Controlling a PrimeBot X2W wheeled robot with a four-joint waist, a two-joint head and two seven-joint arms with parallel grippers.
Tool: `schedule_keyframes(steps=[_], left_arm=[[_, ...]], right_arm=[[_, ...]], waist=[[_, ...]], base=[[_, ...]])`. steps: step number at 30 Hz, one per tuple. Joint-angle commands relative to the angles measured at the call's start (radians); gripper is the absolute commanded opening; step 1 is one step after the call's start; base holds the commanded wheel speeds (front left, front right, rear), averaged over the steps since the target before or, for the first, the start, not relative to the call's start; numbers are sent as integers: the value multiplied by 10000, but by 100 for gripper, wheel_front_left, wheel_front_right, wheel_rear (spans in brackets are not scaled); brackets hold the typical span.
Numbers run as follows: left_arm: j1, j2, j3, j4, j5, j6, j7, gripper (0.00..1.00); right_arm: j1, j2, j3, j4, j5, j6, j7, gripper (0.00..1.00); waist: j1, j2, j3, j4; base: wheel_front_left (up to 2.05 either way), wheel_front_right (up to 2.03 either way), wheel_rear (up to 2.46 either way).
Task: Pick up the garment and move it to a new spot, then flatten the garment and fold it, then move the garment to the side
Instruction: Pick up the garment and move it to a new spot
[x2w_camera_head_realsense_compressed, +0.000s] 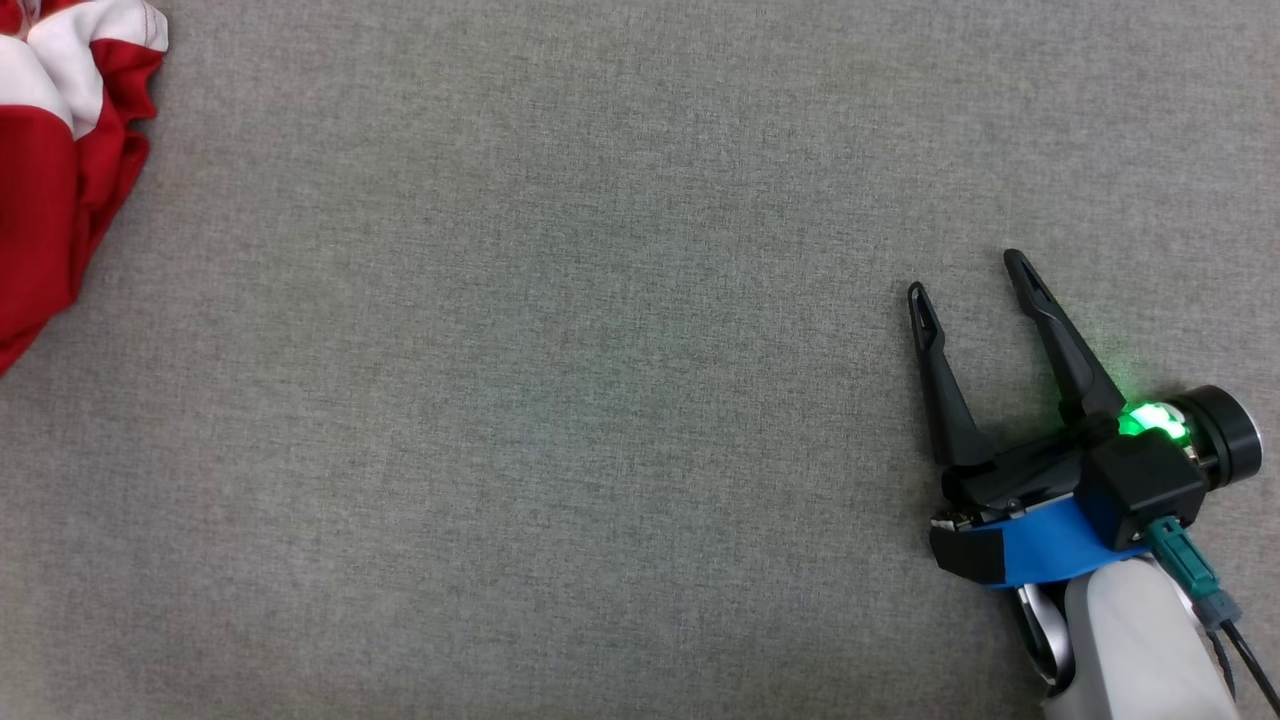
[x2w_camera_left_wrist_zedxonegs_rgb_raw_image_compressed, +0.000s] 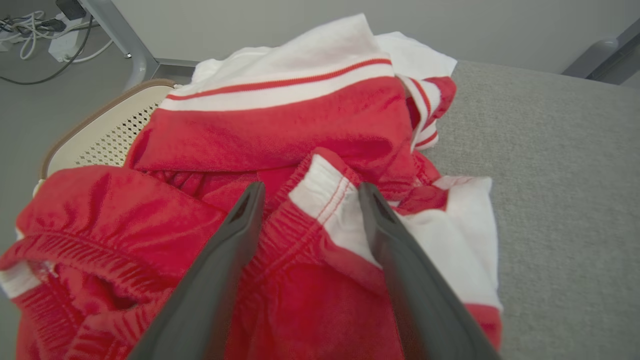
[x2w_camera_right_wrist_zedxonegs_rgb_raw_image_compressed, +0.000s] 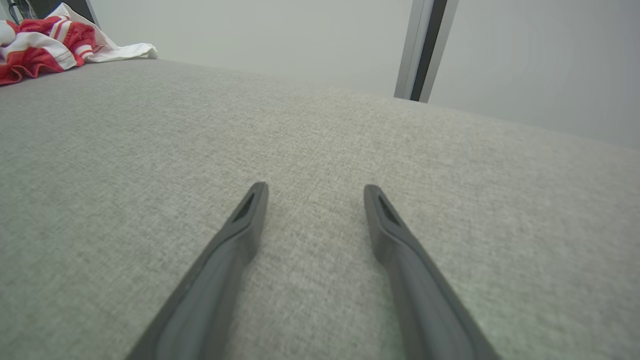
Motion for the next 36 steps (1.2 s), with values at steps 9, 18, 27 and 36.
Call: schedule_keyframes(steps=[9, 18, 27, 36], left_arm=[[-142, 628, -1221, -572, -1315, -10, 709, 0], [114, 1074, -2036, -946, -2010, -9, -290, 0], [-184, 1979, -2727, -1905, -2127, -11, -1526, 0], [-1016, 2233, -3741, -3503, -1584, -11, -1740, 0]], right_arm=[[-73, -153, 60, 735, 208, -24, 166, 100], [-119, -134, 116, 810, 331, -18, 136, 100], [205, -133, -99, 1031, 892, -18, 90, 100], [849, -131, -232, 1585, 1698, -18, 88, 100]], waist=[[2, 0, -73, 140], [2, 0, -495, 102], [2, 0, -2062, -155], [2, 0, -4161, -869]], base=[[0, 0, 0], [0, 0, 0], [0, 0, 0], [0, 0, 0]])
